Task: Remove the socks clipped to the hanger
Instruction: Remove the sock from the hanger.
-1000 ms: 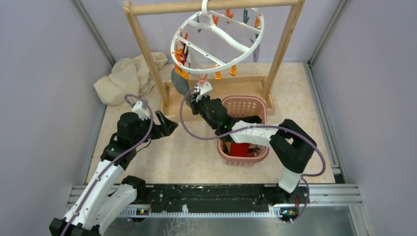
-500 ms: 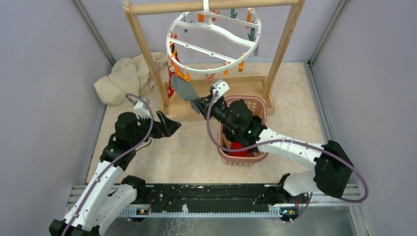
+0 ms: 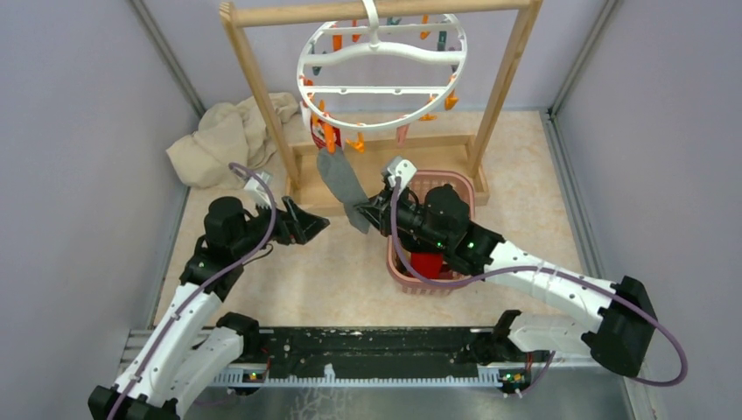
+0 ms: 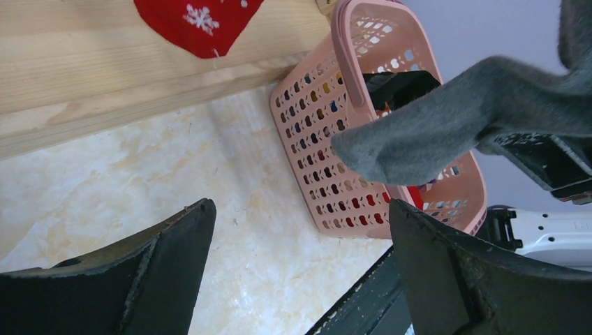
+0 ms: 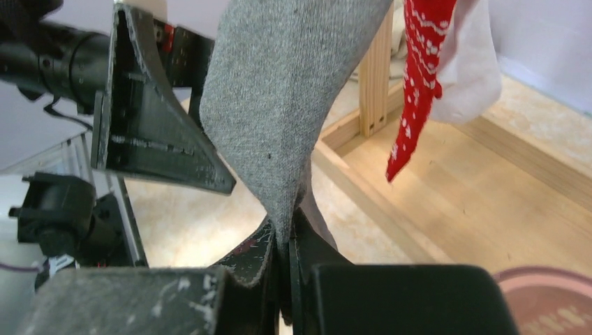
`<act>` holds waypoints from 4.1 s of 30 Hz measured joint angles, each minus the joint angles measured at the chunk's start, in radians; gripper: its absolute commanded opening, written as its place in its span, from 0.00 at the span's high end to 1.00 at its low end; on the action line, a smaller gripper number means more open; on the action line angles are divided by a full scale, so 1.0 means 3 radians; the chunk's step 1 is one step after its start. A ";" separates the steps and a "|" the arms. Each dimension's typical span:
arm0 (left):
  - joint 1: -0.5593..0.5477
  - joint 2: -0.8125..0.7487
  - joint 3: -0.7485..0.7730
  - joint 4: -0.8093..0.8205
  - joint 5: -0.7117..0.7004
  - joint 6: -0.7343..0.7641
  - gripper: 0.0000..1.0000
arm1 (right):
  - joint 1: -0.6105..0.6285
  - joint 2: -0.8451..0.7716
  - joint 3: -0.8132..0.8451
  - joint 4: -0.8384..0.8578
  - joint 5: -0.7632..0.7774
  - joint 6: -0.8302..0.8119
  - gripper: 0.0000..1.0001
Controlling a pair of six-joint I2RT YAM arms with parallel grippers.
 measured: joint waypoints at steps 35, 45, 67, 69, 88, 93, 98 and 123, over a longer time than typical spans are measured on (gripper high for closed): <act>-0.1105 0.0716 0.0228 0.0524 -0.0343 0.0018 0.01 | -0.0722 -0.0736 -0.0154 -0.0809 -0.0308 0.0154 1.00; -0.1171 0.0754 0.0228 0.0687 -0.0317 0.0018 0.01 | -0.0729 -0.0736 -0.0153 -0.0809 -0.0383 0.0217 1.00; -0.1209 0.0725 0.0228 0.0871 -0.0055 0.0107 0.01 | -0.0735 -0.0720 0.0005 -0.0829 -0.0633 0.0346 1.00; -0.1209 0.0708 0.0226 0.0899 -0.0020 0.0108 0.01 | -0.0738 -0.0704 0.0047 -0.0832 -0.0679 0.0364 1.00; -0.1208 0.0585 0.0076 0.1298 0.0264 0.0100 0.01 | -0.0748 -0.0637 0.0244 -0.0935 -0.0998 0.0413 1.00; -0.1208 0.0572 0.0060 0.1423 0.0361 0.0065 0.01 | -0.0748 -0.0631 0.0252 -0.0947 -0.1054 0.0413 1.00; -0.1208 0.0553 -0.0032 0.1610 0.0474 0.0013 0.01 | -0.0748 -0.0587 0.0313 -0.1008 -0.1113 0.0413 1.00; -0.1194 0.0712 -0.0169 0.2107 0.0591 0.0083 0.01 | -0.0749 -0.0277 0.0415 -0.0938 -0.1967 0.0670 1.00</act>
